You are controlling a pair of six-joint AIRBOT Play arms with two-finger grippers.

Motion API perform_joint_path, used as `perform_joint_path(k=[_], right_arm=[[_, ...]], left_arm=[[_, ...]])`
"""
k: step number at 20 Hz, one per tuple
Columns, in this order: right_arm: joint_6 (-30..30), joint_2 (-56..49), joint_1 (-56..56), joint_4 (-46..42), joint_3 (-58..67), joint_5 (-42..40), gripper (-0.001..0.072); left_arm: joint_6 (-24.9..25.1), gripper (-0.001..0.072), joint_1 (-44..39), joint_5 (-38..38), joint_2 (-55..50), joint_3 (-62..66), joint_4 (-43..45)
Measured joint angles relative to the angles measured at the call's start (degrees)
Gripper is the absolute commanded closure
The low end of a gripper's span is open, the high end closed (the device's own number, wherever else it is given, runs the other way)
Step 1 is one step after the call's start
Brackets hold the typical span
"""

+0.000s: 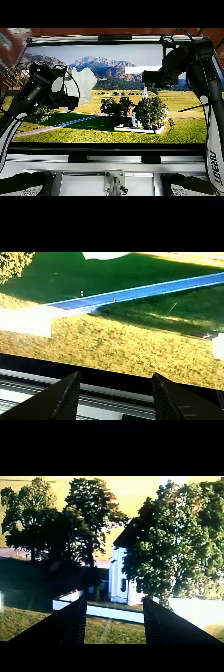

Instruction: Fold the shirts.

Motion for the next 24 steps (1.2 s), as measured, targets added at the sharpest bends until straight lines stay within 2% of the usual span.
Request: perform_joint_path(k=[17, 22, 23, 24], right_arm=[[0.0, -0.1, 0.0, 0.0, 0.0, 0.2, 0.0251], [0.0, -0.1, 0.0, 0.0, 0.0, 6.1, 0.0251], [0.0, -0.1, 0.0, 0.0, 0.0, 7.0, 0.0251], [0.0, -0.1, 0.0, 0.0, 0.0, 7.7, 0.0251]], left_arm=[[0.0, 0.0202, 0.0, 0.0, -1.7, 0.0, 0.0], [0.0, 0.0201, 0.1, 5.1, -1.8, 0.0, 0.0], [0.5, 0.0174, 0.2, 5.8, -1.8, 0.0, 0.0], [1.4, 0.0064, 0.5, 6.4, -1.8, 0.0, 0.0]])
